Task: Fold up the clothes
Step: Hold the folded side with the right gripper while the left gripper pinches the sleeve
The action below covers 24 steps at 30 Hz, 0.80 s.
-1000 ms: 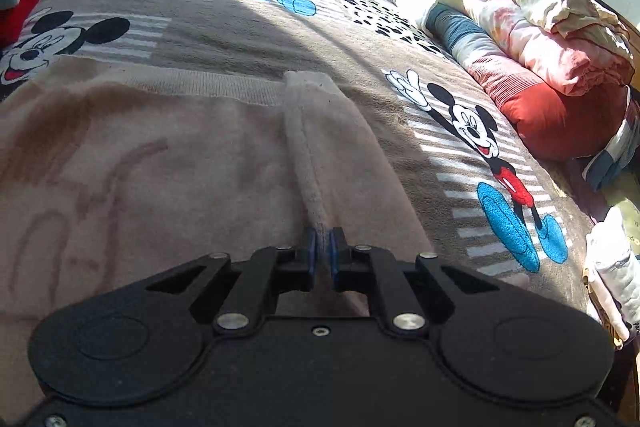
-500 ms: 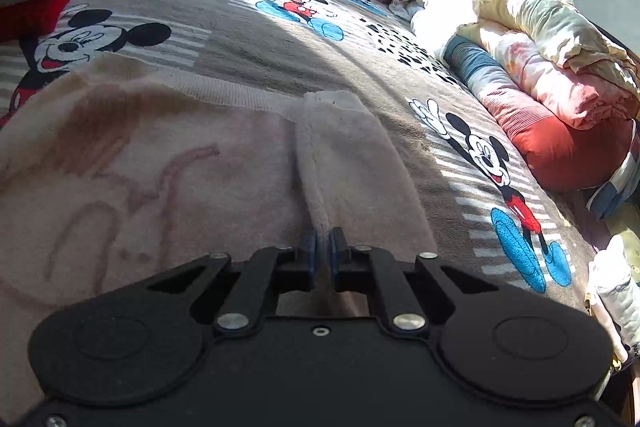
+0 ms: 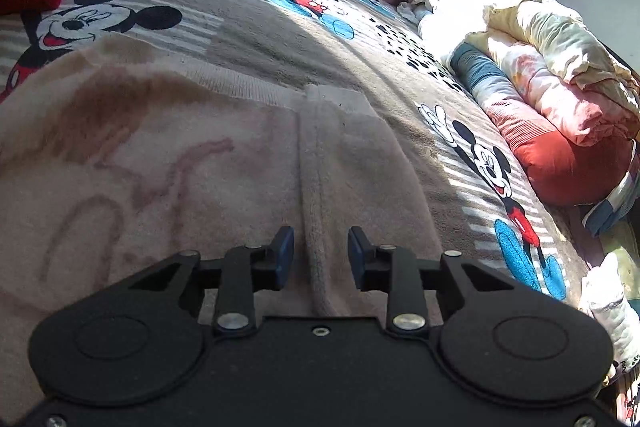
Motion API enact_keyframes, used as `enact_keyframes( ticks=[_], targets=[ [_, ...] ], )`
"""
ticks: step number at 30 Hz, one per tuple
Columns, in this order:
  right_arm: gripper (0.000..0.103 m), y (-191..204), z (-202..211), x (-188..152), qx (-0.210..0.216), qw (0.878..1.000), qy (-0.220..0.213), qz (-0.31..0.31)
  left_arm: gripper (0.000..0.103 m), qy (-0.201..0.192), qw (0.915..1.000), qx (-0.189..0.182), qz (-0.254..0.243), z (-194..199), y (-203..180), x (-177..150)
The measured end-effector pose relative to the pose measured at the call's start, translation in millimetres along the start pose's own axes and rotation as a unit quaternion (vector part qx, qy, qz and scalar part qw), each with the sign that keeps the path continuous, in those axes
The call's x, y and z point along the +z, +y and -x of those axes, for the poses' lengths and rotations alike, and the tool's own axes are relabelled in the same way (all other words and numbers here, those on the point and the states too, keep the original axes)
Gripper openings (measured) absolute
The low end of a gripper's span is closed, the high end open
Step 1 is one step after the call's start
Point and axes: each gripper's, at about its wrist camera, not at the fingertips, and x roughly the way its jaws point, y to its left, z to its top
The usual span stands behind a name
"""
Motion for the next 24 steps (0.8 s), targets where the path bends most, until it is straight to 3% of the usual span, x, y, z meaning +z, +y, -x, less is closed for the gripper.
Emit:
enact_keyframes(
  ticks=[2, 7, 8, 9, 12, 13, 15, 18, 20, 21, 24],
  targets=[
    [0.013, -1, 1, -1, 0.002, 1.000, -0.003, -0.003, 0.036, 0.011, 0.9998, -0.013, 0.007, -14, 0, 13],
    [0.013, -6, 1, -3, 0.013, 1.000, -0.006, -0.017, 0.035, 0.015, 0.9998, 0.003, -0.012, -51, -12, 47],
    [0.013, -7, 1, -3, 0.016, 1.000, -0.006, -0.019, 0.031, 0.017, 0.9995, 0.011, -0.023, -58, -15, 51],
    [0.013, -9, 1, -2, 0.019, 1.000, -0.006, -0.021, 0.006, 0.005, 0.9992, 0.016, -0.037, -56, -18, 53],
    [0.013, -10, -1, -1, 0.025, 0.999, -0.005, -0.021, 0.006, -0.027, 0.9963, 0.028, -0.076, -53, -29, 58],
    [0.013, -11, -3, -1, 0.028, 0.999, -0.005, -0.021, 0.007, -0.021, 0.9967, 0.036, -0.070, -53, -26, 58],
    [0.013, -13, -6, 0, 0.035, 0.999, -0.004, -0.021, 0.014, 0.021, 0.9902, 0.095, -0.100, -75, -25, 50],
    [0.013, -9, -8, 0, 0.037, 0.999, -0.001, -0.011, 0.018, 0.022, 0.9867, 0.111, -0.117, -75, -26, 51],
    [0.013, -9, -9, 0, 0.038, 0.999, 0.000, -0.010, 0.033, -0.001, 0.9845, 0.126, -0.122, -62, -33, 55],
    [0.013, -10, -9, 0, 0.037, 0.999, 0.000, -0.009, 0.046, -0.019, 0.9852, 0.122, -0.118, -53, -33, 55],
    [0.014, -8, -10, 2, 0.032, 0.999, 0.001, -0.003, 0.047, -0.044, 0.9877, 0.103, -0.109, -20, -36, 50]
  ],
)
